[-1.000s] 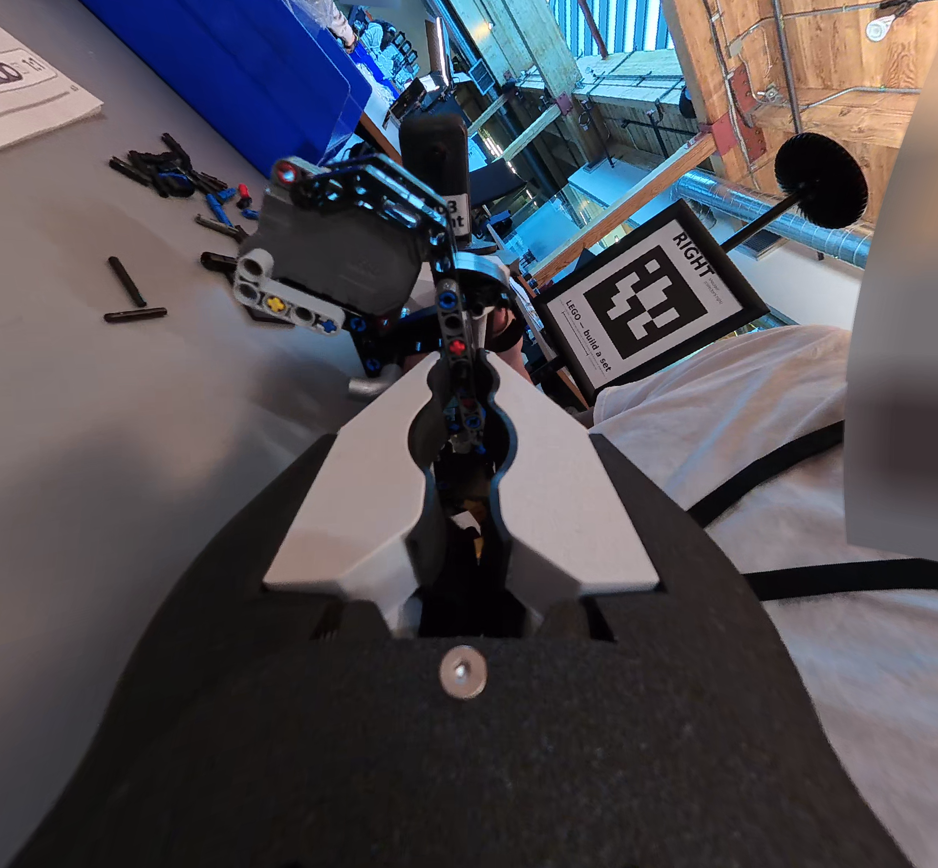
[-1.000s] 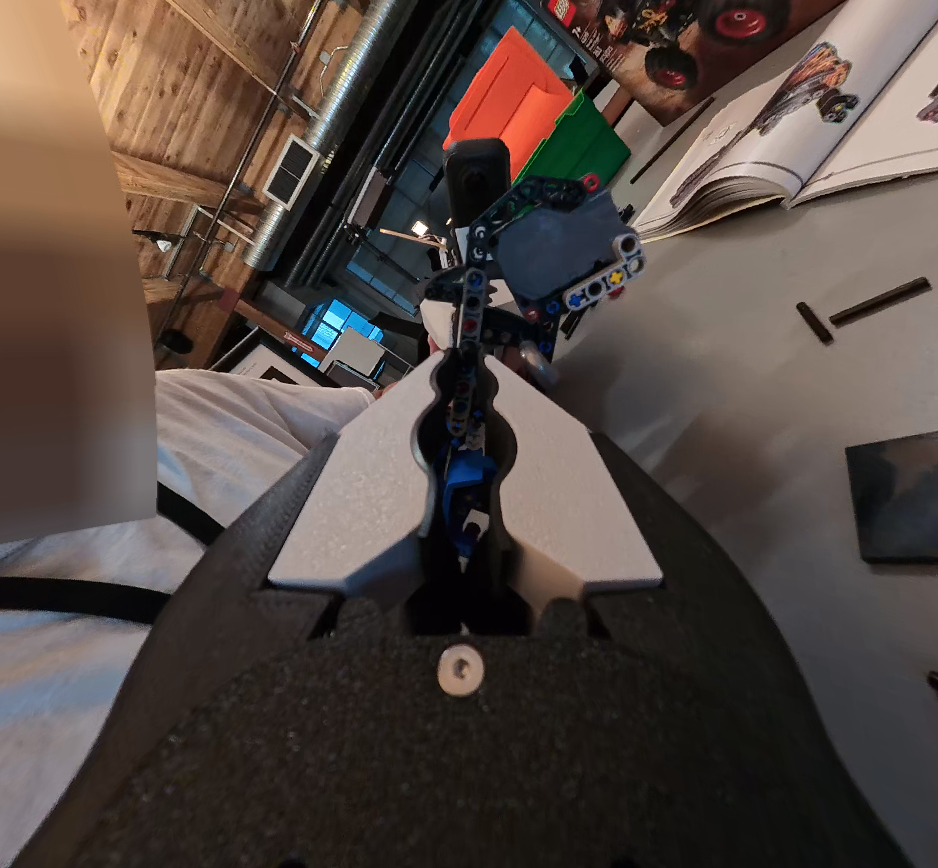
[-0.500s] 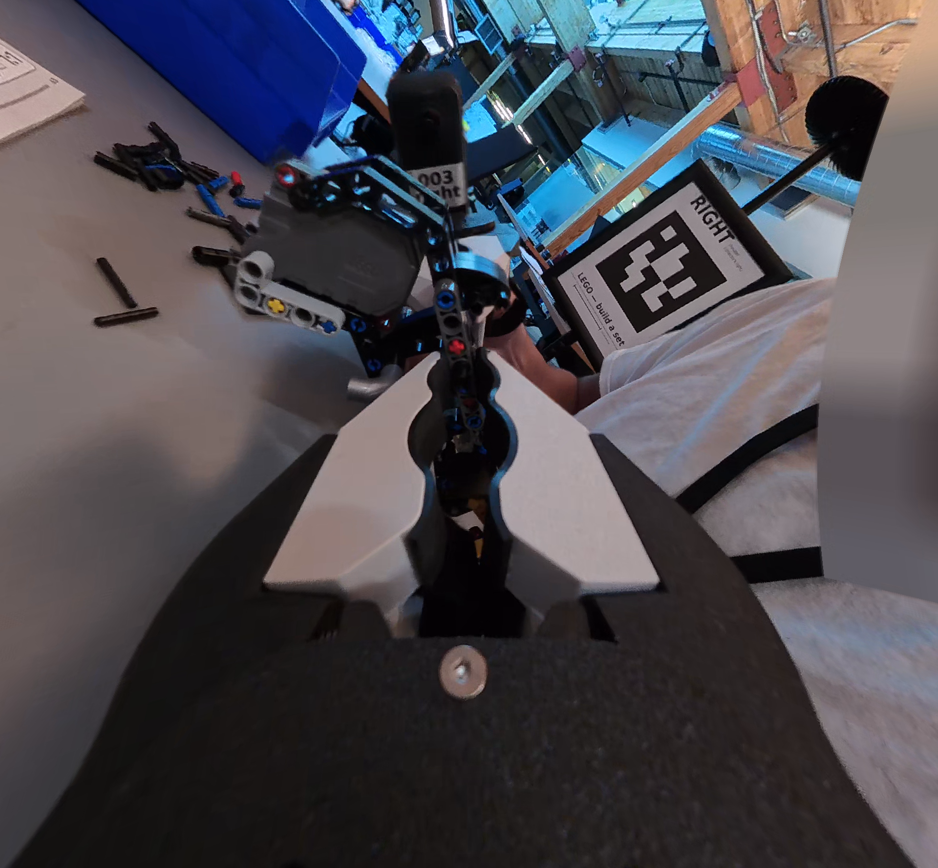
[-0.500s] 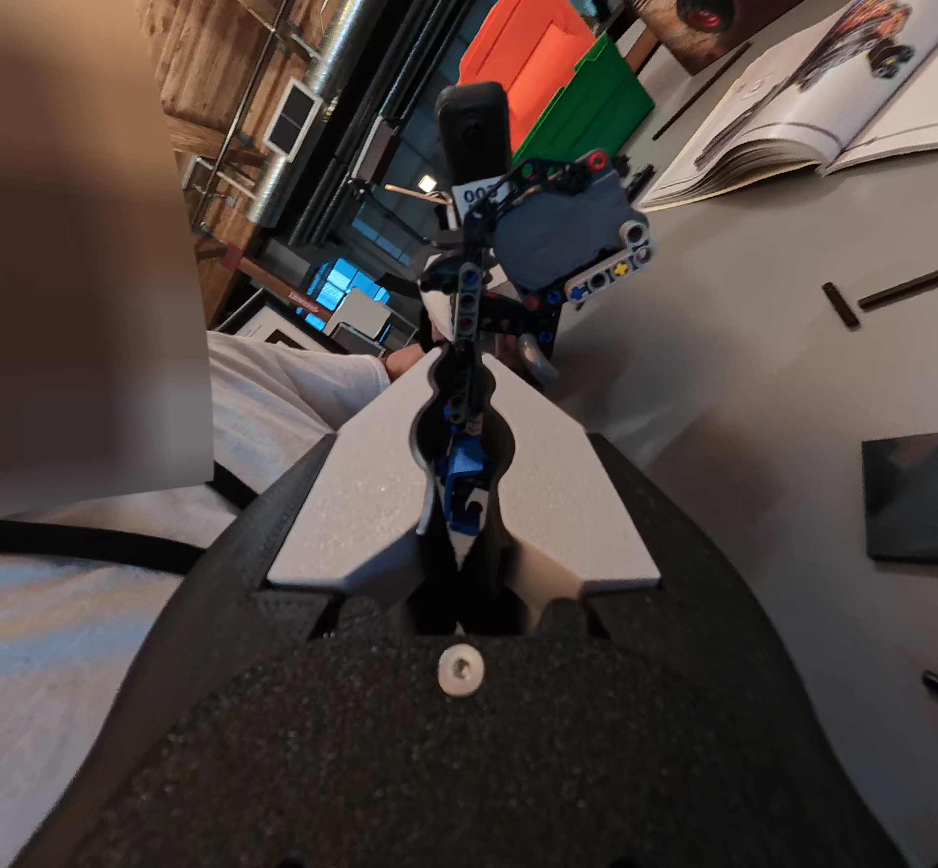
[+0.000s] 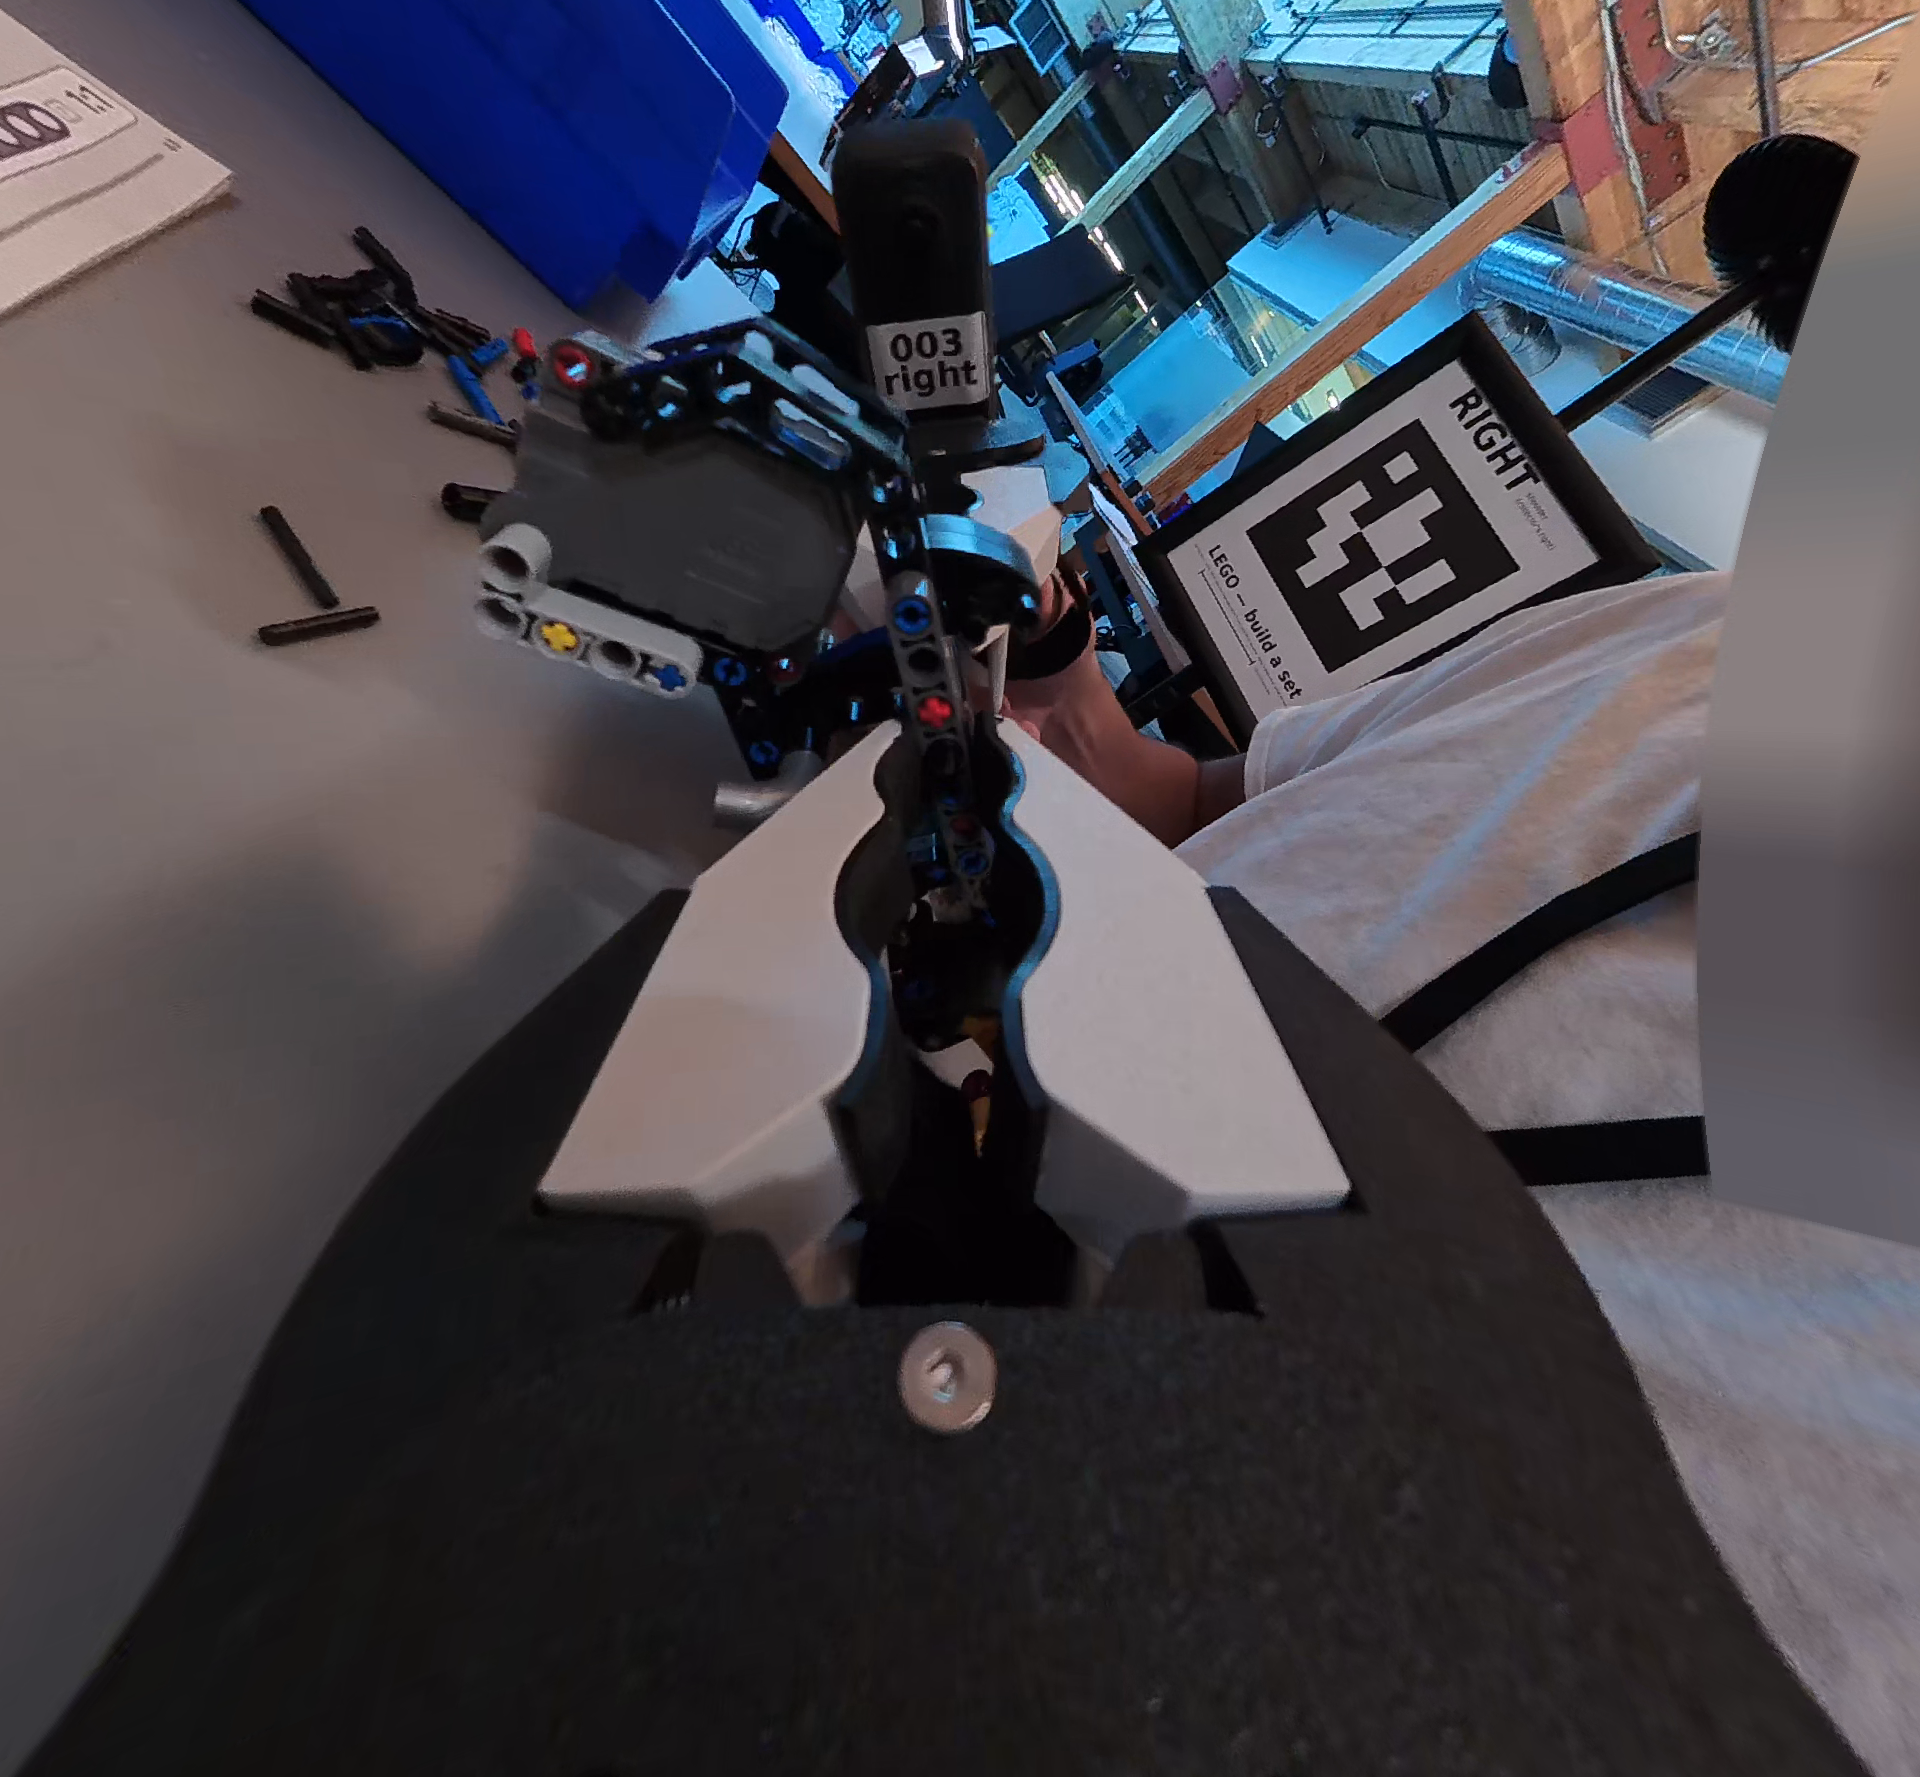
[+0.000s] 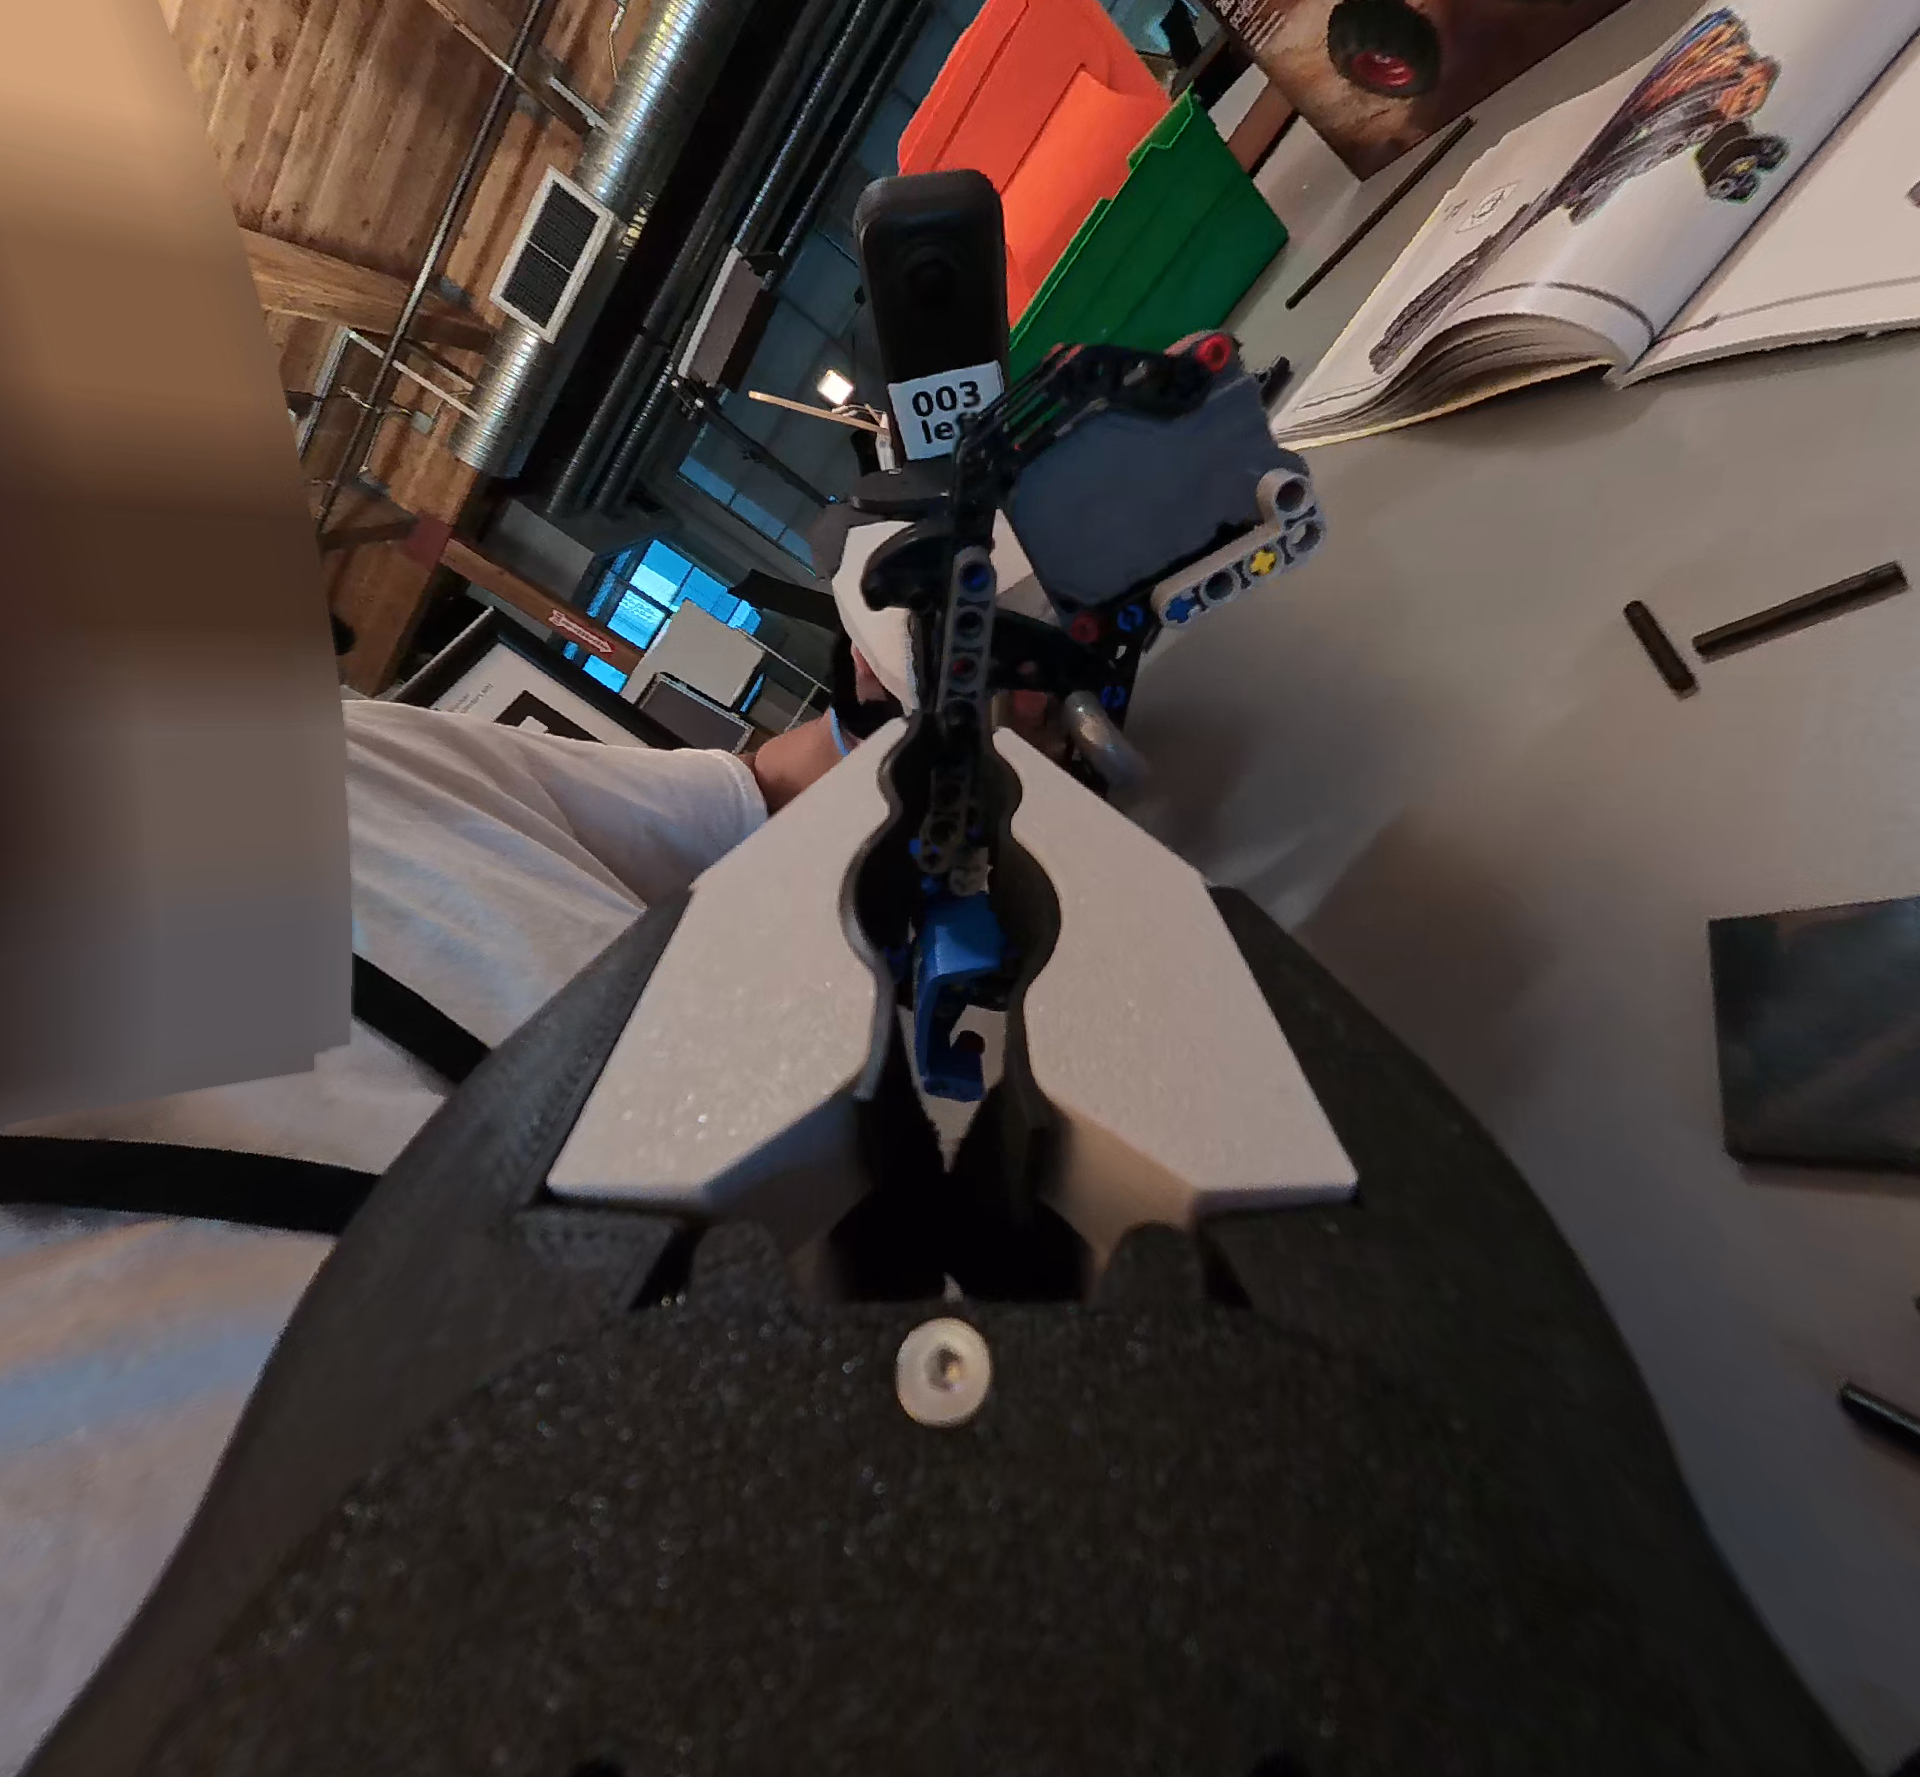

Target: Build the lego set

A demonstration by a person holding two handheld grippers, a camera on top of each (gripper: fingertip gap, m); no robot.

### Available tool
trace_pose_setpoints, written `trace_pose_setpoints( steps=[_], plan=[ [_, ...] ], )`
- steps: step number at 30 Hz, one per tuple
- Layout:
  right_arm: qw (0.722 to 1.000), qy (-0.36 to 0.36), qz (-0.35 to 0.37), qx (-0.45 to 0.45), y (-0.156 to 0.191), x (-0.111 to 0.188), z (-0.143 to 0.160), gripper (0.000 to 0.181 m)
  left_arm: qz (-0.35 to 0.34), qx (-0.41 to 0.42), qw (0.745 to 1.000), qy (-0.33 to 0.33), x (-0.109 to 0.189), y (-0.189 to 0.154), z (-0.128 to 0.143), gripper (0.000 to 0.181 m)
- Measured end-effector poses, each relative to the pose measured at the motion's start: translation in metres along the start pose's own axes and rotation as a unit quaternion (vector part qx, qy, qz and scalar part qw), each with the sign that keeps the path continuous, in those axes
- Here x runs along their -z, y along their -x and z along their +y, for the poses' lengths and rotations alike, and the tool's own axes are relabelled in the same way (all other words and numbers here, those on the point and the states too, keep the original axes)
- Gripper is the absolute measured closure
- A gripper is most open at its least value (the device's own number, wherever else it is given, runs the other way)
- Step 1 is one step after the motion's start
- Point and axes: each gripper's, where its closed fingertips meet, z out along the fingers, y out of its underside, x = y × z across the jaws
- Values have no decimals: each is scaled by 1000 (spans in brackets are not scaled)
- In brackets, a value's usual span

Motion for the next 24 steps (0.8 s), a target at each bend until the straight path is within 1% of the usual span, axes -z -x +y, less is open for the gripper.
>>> trace_pose_setpoints(
  steps=[5,7,9,13,15,18,24],
  plan=[
    [1000,4,-11,-12,1,-1,1,175,10,2,1000,-2,0,-1,0,176],
    [1000,4,-3,-13,-2,0,1,176,5,3,1000,-8,-1,0,0,176],
    [1000,3,-11,-9,2,2,1,175,17,15,1000,-17,-4,-1,0,176],
    [1000,-8,-11,-12,2,2,0,176,1,-8,1000,-17,-5,-2,-1,176],
    [1000,-12,-13,-14,2,4,-2,175,0,-3,1000,-24,-8,-1,-3,176],
    [1000,-9,0,-10,-1,3,-2,175,-8,-8,1000,-17,-6,1,-2,176],
    [1000,9,-1,-10,-2,4,4,175,4,-1,1000,-10,-3,1,0,175]
  ],
)
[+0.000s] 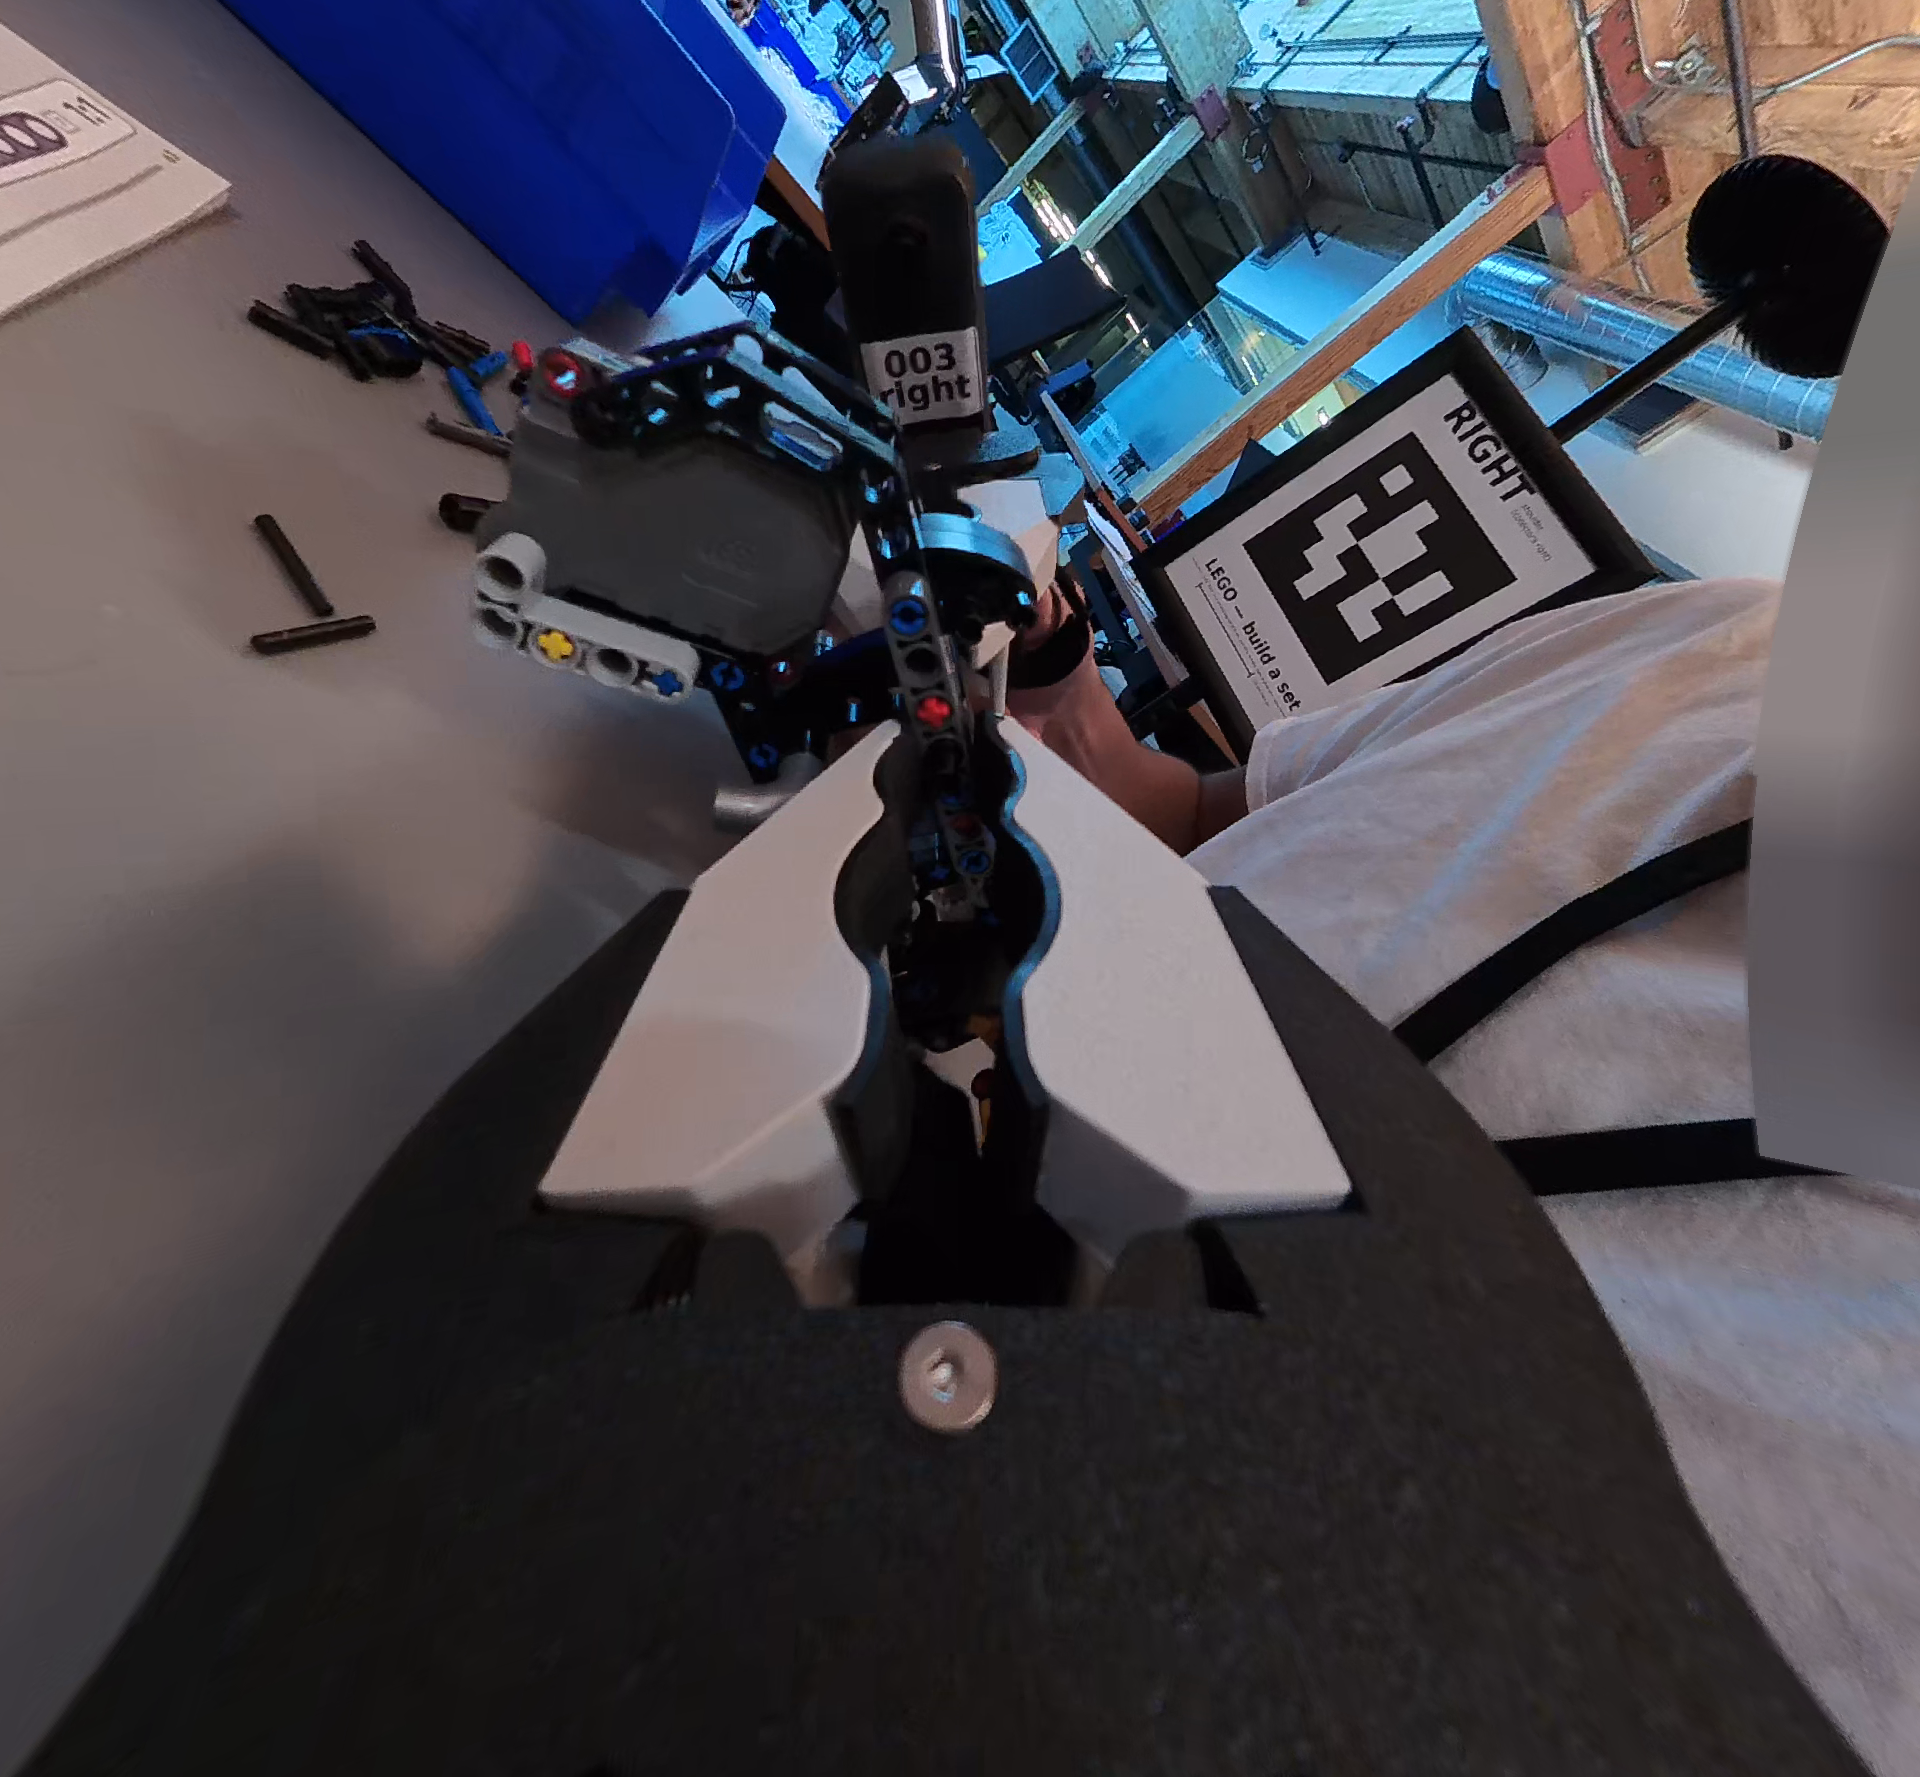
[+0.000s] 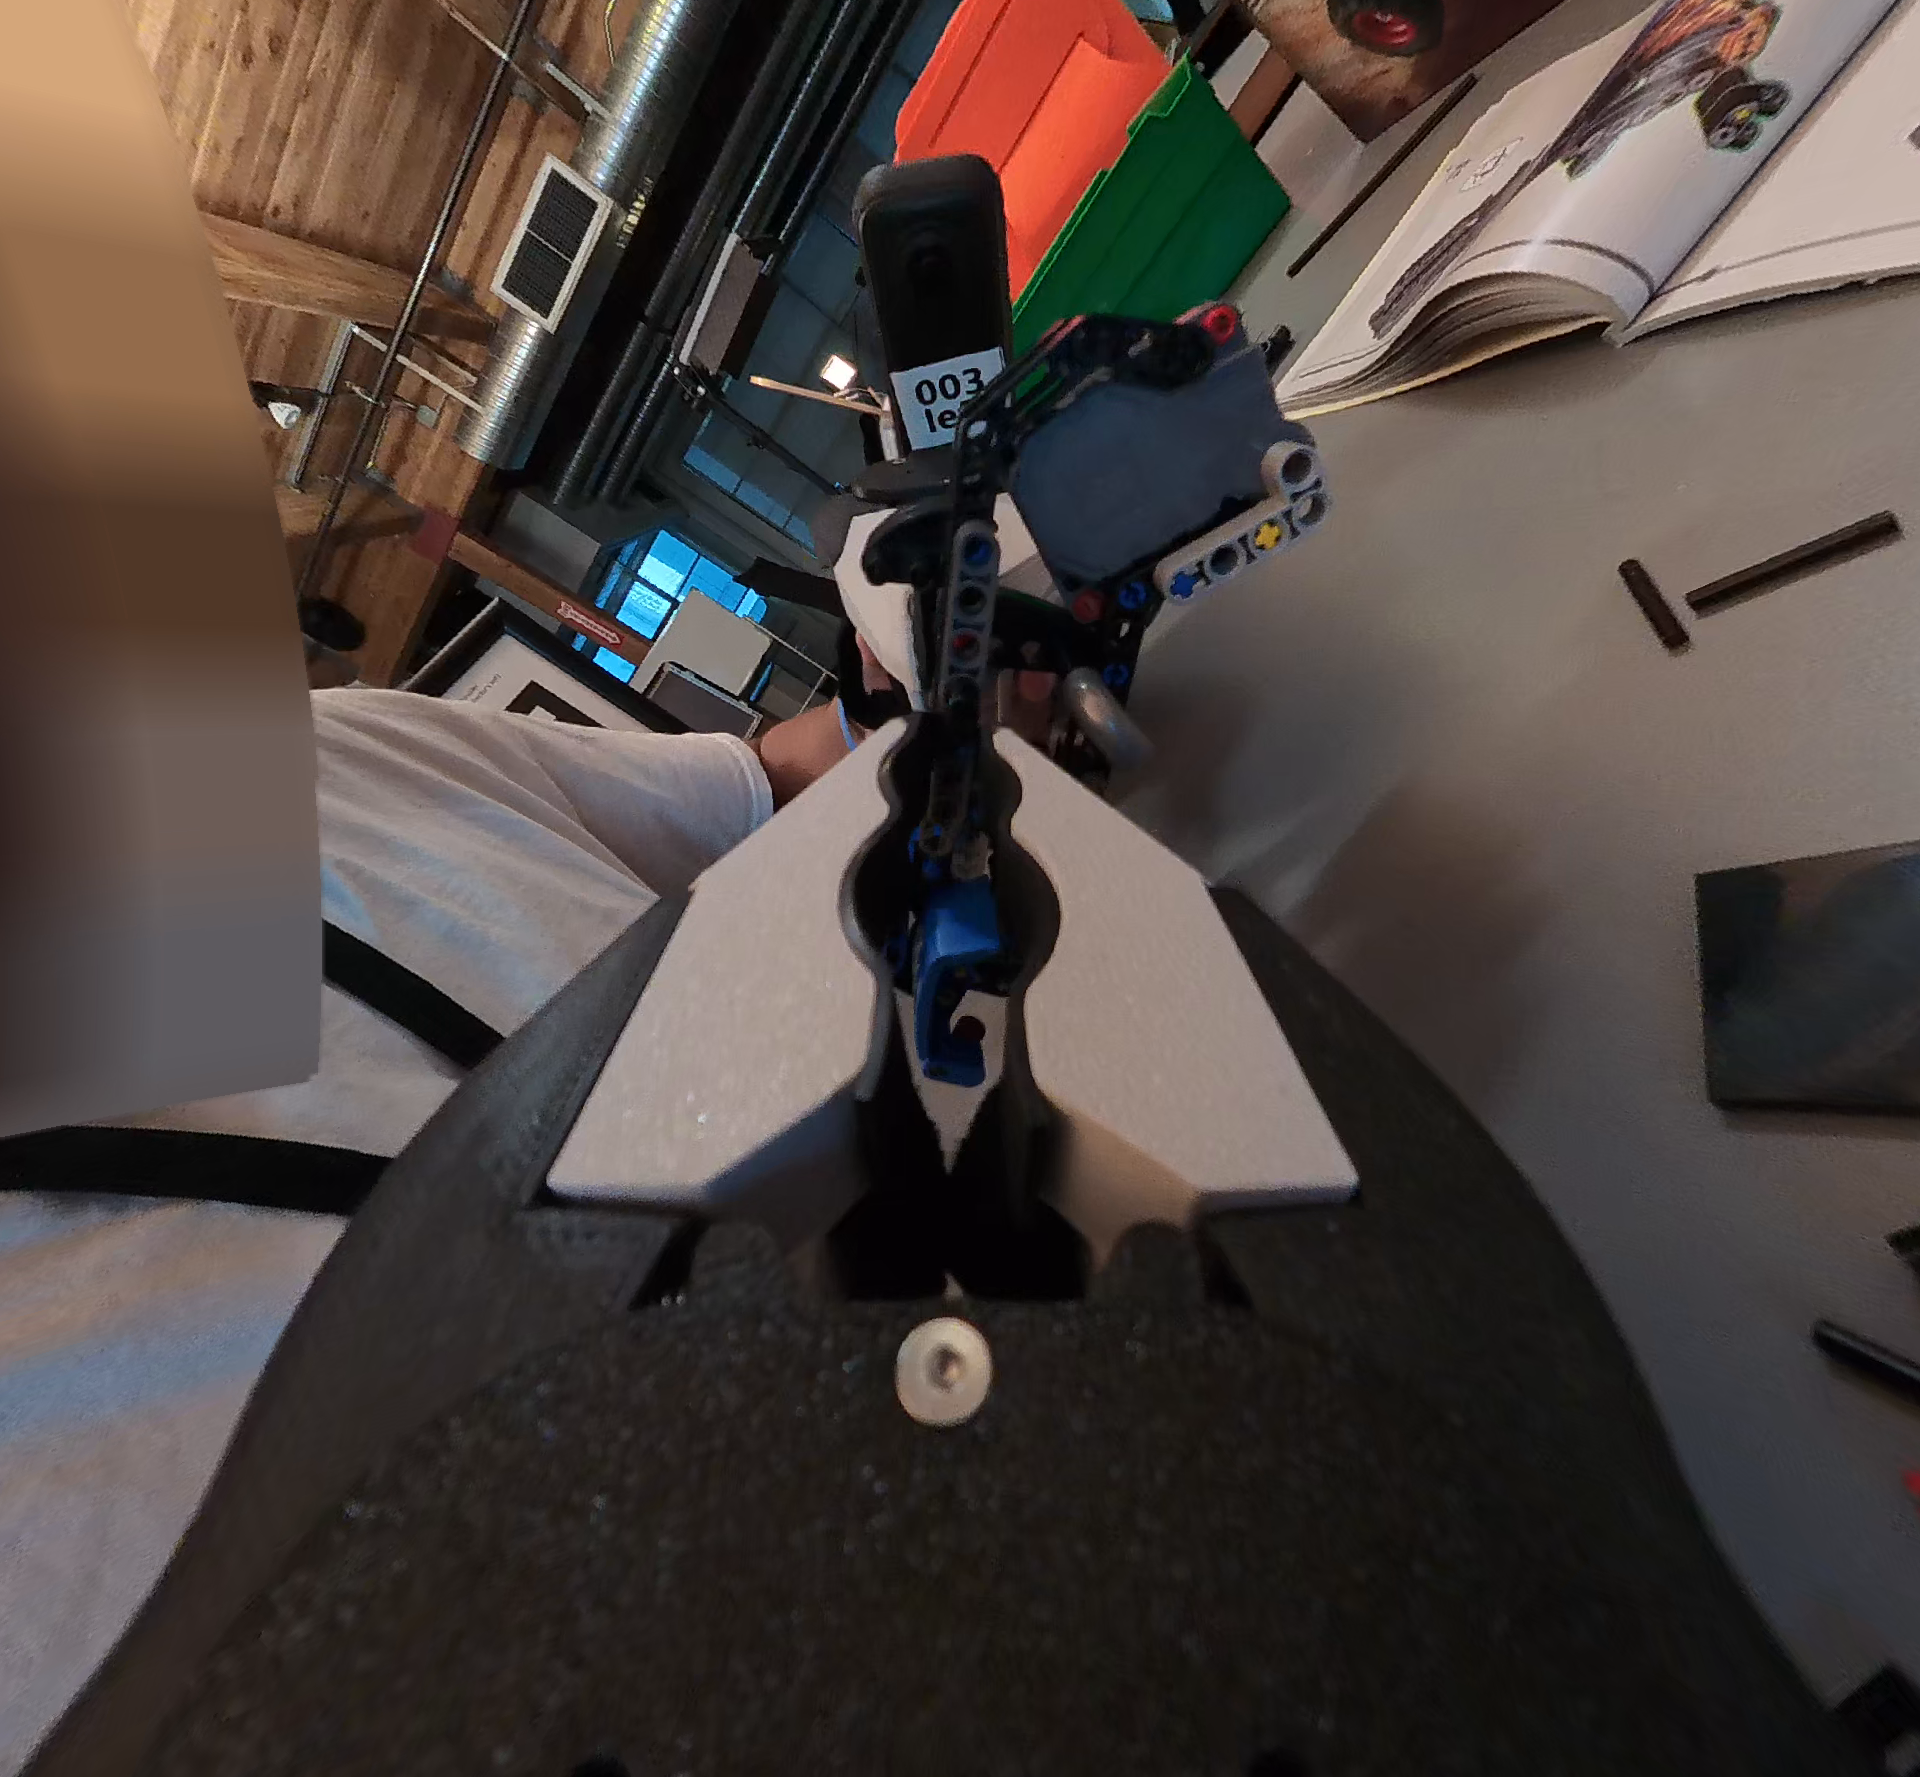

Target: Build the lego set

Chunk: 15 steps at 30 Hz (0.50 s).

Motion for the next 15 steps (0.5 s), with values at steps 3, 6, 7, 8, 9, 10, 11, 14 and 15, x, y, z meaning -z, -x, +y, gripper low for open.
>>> trace_pose_setpoints(
  steps=[3,6,7,8,9,10,11,14,15],
  plan=[
    [1000,9,-8,-11,1,-1,3,173,2,4,1000,0,0,0,1,175],
    [1000,16,-12,-11,2,0,6,175,7,4,1000,2,0,-1,1,175],
    [1000,17,-10,-9,2,0,6,176,7,4,1000,2,0,-1,1,175],
    [1000,21,-9,-9,2,0,7,176,8,4,1000,4,0,-1,2,175],
    [1000,25,-8,-6,2,0,8,176,10,6,1000,4,-1,-2,2,175],
    [1000,27,-9,-1,2,0,9,176,14,8,1000,3,-1,-2,3,175],
    [999,33,-13,-1,4,0,11,176,20,8,1000,4,-1,-4,3,175],
    [999,33,-24,-4,6,1,11,176,25,7,1000,-4,-3,-5,3,176],
    [999,25,-26,-4,6,1,8,176,25,8,1000,-12,-3,-5,1,175]
  ],
)
